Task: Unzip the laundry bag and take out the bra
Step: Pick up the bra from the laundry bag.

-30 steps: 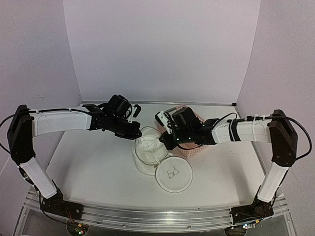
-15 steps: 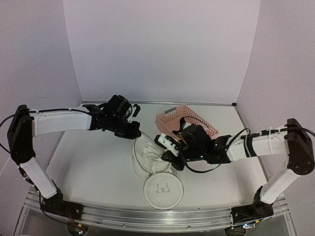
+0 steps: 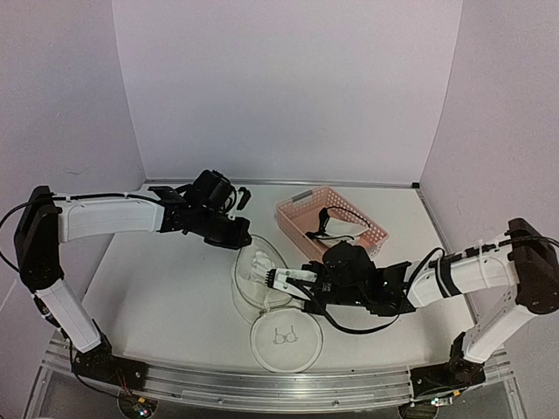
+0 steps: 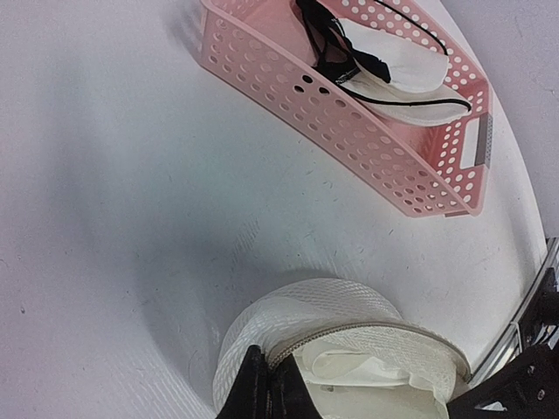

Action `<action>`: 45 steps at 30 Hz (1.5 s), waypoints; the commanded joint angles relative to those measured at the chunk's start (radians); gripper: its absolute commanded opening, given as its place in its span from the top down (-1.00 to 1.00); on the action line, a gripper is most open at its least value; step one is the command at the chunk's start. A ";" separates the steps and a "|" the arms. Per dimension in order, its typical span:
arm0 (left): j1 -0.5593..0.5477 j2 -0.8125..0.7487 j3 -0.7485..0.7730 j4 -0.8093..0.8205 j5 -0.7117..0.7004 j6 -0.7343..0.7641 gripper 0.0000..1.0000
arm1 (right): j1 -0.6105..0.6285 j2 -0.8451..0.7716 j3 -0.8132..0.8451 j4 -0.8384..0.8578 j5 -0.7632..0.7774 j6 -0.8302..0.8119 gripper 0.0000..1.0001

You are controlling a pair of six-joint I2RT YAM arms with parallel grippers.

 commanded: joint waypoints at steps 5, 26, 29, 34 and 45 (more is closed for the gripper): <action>0.003 -0.002 0.030 0.011 0.001 -0.001 1.00 | 0.060 -0.005 0.013 0.162 0.153 -0.131 0.84; 0.003 0.001 0.031 0.011 0.038 -0.001 1.00 | 0.092 -0.062 0.092 0.277 0.329 -0.053 1.00; 0.002 0.000 0.027 0.012 0.043 -0.002 1.00 | 0.086 -0.057 0.124 0.277 0.350 0.020 1.00; 0.002 -0.009 0.018 0.011 0.047 0.000 1.00 | 0.052 -0.084 0.179 0.232 0.327 0.184 1.00; 0.002 -0.032 -0.014 0.017 0.034 0.005 1.00 | -0.075 -0.232 0.169 0.179 0.191 0.514 1.00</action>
